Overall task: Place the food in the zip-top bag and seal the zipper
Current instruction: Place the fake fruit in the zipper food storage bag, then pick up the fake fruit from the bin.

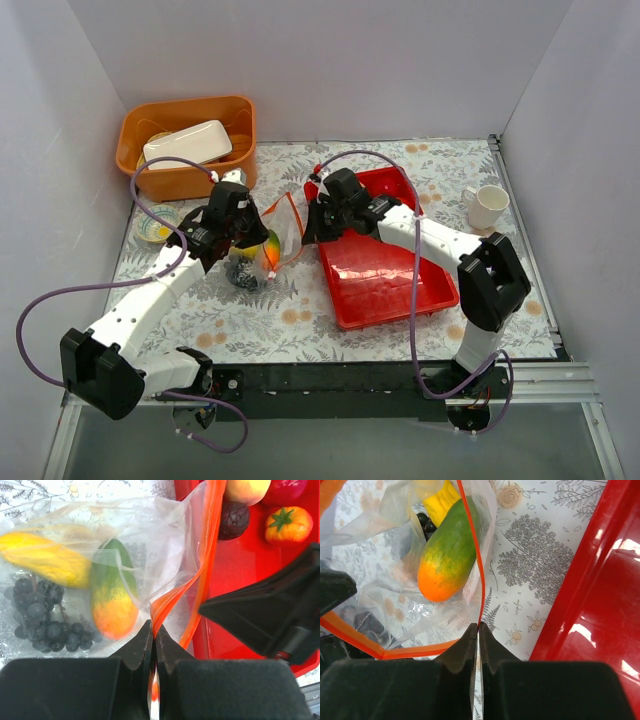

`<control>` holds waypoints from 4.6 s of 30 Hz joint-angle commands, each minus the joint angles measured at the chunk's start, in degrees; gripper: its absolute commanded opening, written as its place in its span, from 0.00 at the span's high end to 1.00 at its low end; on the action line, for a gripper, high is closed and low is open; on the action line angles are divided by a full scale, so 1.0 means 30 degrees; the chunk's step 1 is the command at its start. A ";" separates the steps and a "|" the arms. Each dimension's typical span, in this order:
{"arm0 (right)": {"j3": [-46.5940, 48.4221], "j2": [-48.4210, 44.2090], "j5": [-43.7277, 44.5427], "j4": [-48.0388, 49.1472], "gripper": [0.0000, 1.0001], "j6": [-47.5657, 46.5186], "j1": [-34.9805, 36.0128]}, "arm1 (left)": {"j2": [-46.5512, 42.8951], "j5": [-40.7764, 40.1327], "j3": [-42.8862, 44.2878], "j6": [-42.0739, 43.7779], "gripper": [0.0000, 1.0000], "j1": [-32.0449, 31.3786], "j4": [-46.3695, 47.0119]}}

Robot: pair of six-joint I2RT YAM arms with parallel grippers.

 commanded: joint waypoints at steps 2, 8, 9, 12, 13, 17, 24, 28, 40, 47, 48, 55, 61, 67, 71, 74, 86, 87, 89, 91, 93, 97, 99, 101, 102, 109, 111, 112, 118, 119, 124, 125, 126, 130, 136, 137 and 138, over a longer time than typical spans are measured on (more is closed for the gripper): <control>-0.0132 -0.1316 0.1450 -0.1461 0.90 -0.1419 0.0045 | -0.0161 0.0132 -0.0509 0.0145 1.00 -0.0015 0.0093; -0.0339 -0.1669 0.3061 -0.3013 0.88 -0.2357 0.0044 | -0.0221 0.0162 -0.0336 0.0145 1.00 -0.0015 0.0240; -0.0368 -0.1843 0.3672 -0.3247 0.86 -0.2417 0.0016 | -0.0162 0.0191 -0.0190 0.0203 1.00 -0.0015 0.0211; -0.0747 -0.2456 0.4933 -0.3454 0.85 -0.2534 0.0015 | -0.0045 0.0191 0.0016 0.0262 1.00 -0.0015 0.0094; -0.0894 -0.2663 0.5199 -0.3280 0.82 -0.2477 0.0015 | -0.0045 0.0220 0.0017 0.0262 1.00 -0.0015 0.0122; -0.1861 -0.3689 0.5381 -0.2491 0.52 -0.2272 -0.0451 | -0.0132 0.0308 0.0017 0.0262 1.00 -0.0015 0.0064; -0.2975 -0.4247 0.5495 -0.2458 0.19 -0.1420 -0.2384 | -0.0103 0.0834 -0.0100 0.0291 1.00 -0.0015 0.0122; -0.2744 -0.3722 0.6399 -0.3596 0.16 -0.2386 -0.3323 | -0.0045 0.1274 -0.0305 0.0320 1.00 -0.0015 0.0327; 0.0713 -0.1114 1.0239 -0.6178 0.04 -0.4349 -0.6019 | -0.0308 0.1099 -0.0540 0.0409 1.00 -0.0015 0.0678; 0.1974 0.0556 0.9922 -0.5798 0.04 -0.4994 -0.7043 | -0.0220 0.1451 -0.0364 0.0497 1.00 -0.0015 0.0767; 0.2062 0.0877 0.9861 -0.5508 0.04 -0.5141 -0.7103 | -0.0336 0.1451 -0.0335 0.0439 1.00 -0.0015 0.0796; 0.3233 0.2460 0.9480 -0.4890 0.04 -0.5874 -0.7572 | -0.0425 0.1568 -0.0452 0.0379 1.00 -0.0015 0.0739; 0.3880 0.3457 0.9246 -0.4656 0.04 -0.5992 -0.7631 | -0.0543 0.1334 -0.0423 0.0379 1.00 -0.0015 0.0591; 0.2918 0.3137 0.8104 -0.4159 0.20 -0.5904 -0.7631 | -0.0543 0.1304 -0.0481 0.0379 1.00 -0.0015 0.0474; 0.1801 0.2464 0.7461 -0.3806 0.29 -0.5611 -0.7631 | -0.0455 0.1392 -0.0511 0.0379 1.00 -0.0015 0.0474; 0.0809 0.1967 0.6467 -0.3690 0.38 -0.5610 -0.7631 | -0.0396 0.1421 -0.0510 0.0263 1.00 -0.0015 0.0503; -0.2739 -0.0845 0.0900 -0.2634 0.39 -0.7074 -0.7602 | -0.0016 0.1685 -0.0394 0.0321 1.00 -0.0015 0.0650; -0.3118 -0.1052 0.0518 -0.2576 0.38 -0.7279 -0.7602 | -0.0015 0.1685 -0.0422 0.0321 1.00 -0.0015 0.0679; -0.3298 -0.1258 -0.0621 -0.3011 0.34 -0.7806 -0.7602 | 0.0014 0.1714 -0.0423 0.0321 1.00 -0.0015 0.0679; -0.3327 -0.1230 -0.1124 -0.3423 0.29 -0.8100 -0.7602 | 0.0043 0.1744 -0.0481 0.0321 1.00 -0.0015 0.0737; -0.3531 -0.1375 -0.1068 -0.3426 0.26 -0.8101 -0.7602 | 0.0043 0.1802 -0.0481 0.0262 1.00 -0.0015 0.0767; -0.3884 -0.1786 -0.0746 -0.3220 0.20 -0.8042 -0.7602 | 0.0014 0.1832 -0.0452 0.0291 1.00 -0.0015 0.0738; -0.3826 -0.1844 -0.0687 -0.3074 0.20 -0.7838 -0.7602 | -0.0015 0.1802 -0.0481 0.0262 1.00 -0.0015 0.0709; -0.3622 -0.1845 -0.0658 -0.2986 0.19 -0.7720 -0.7602 | 0.0043 0.1802 -0.0481 0.0291 1.00 -0.0015 0.0679; -0.3533 -0.1816 -0.0599 -0.2986 0.19 -0.7604 -0.7602 | 0.0043 0.1831 -0.0481 0.0262 1.00 -0.0015 0.0679; -0.2800 -0.1815 -0.0276 -0.3103 0.18 -0.7632 -0.7602 | 0.0043 0.1773 -0.0540 0.0262 1.00 -0.0015 0.0679; -0.2625 -0.1845 -0.0218 -0.3190 0.17 -0.7749 -0.7602 | 0.0043 0.1802 -0.0656 0.0262 1.00 -0.0015 0.0708; -0.2537 -0.1816 -0.0073 -0.3278 0.17 -0.7836 -0.7602 | 0.0043 0.1831 -0.0657 0.0262 1.00 -0.0015 0.0738; -0.2389 -0.1581 -0.0071 -0.3689 0.18 -0.7955 -0.7602 | 0.0248 0.1861 -0.0540 0.0321 1.00 -0.0015 0.0738; -0.2506 -0.1610 -0.0071 -0.3631 0.18 -0.7897 -0.7602 | 0.0248 0.1861 -0.0453 0.0292 1.00 -0.0015 0.0738; -0.3559 -0.1844 -0.0188 -0.3133 0.23 -0.7545 -0.7602 | 0.0337 0.1774 -0.0189 0.0438 1.00 -0.0015 0.0533; -0.3678 -0.1845 -0.0189 -0.3132 0.25 -0.7399 -0.7602 | 0.0336 0.1686 -0.0188 0.0496 1.00 -0.0015 0.0475; -0.3737 -0.1874 -0.0189 -0.3103 0.33 -0.7340 -0.7602 | 0.0336 0.1598 -0.0130 0.0526 1.00 -0.0015 0.0300; -0.4234 -0.2107 -0.0539 -0.3045 0.43 -0.7193 -0.7631 | 0.0278 0.1275 -0.0159 0.0526 1.00 -0.0015 0.0182; -0.4821 -0.2401 -0.0540 -0.2986 0.53 -0.7076 -0.7602 | 0.0366 0.1392 -0.0071 0.0468 1.00 -0.0015 0.0328; -0.4880 -0.2430 -0.0598 -0.2899 0.56 -0.7018 -0.7602 | 0.0424 0.1421 -0.0042 0.0496 1.00 -0.0015 0.0357; -0.4938 -0.2489 -0.0657 -0.2840 0.60 -0.6959 -0.7602 | 0.0482 0.1479 0.0016 0.0497 1.00 -0.0015 0.0357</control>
